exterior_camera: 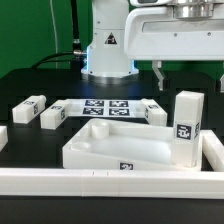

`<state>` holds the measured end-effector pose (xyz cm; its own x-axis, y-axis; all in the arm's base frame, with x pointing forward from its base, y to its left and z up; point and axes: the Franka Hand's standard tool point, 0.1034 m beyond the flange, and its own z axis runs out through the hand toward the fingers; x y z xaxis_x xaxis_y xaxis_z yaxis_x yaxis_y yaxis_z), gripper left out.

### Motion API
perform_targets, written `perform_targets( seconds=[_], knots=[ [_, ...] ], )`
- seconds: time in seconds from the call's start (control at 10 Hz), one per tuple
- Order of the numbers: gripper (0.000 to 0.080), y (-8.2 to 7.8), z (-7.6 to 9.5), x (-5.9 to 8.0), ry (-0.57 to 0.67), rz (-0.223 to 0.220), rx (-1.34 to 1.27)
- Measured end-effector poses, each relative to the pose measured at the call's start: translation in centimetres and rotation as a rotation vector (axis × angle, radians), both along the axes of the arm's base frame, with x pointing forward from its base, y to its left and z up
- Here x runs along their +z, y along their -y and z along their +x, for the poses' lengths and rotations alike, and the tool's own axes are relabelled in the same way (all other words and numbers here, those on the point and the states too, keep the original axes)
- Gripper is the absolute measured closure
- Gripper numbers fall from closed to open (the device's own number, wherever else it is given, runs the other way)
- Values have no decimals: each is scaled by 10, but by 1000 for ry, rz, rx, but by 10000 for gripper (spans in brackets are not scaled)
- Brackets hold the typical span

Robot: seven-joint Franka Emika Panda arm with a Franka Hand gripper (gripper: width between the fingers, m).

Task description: Assemble desk

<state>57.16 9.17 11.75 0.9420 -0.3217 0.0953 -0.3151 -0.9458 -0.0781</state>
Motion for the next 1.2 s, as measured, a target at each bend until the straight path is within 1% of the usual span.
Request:
perform_targets(
  seconds=[0.1,0.2,0.3,0.7,0.8,0.9,1.0,1.2],
  knots=[
    [151,0,-11,-3,3,-6,57],
    [151,2,-23,-8,17,-5,73],
    [151,0,-37,-15,30,-3,47],
    [151,-1,-38,-17,23,-5,59],
    [151,-5,-47,-24,53,-10,81],
    [151,-7,-66,-36,49,-23,137],
    [151,-5,-73,-41,40,-29,167],
    [151,-4,-73,-42,39,-30,176]
  ],
)
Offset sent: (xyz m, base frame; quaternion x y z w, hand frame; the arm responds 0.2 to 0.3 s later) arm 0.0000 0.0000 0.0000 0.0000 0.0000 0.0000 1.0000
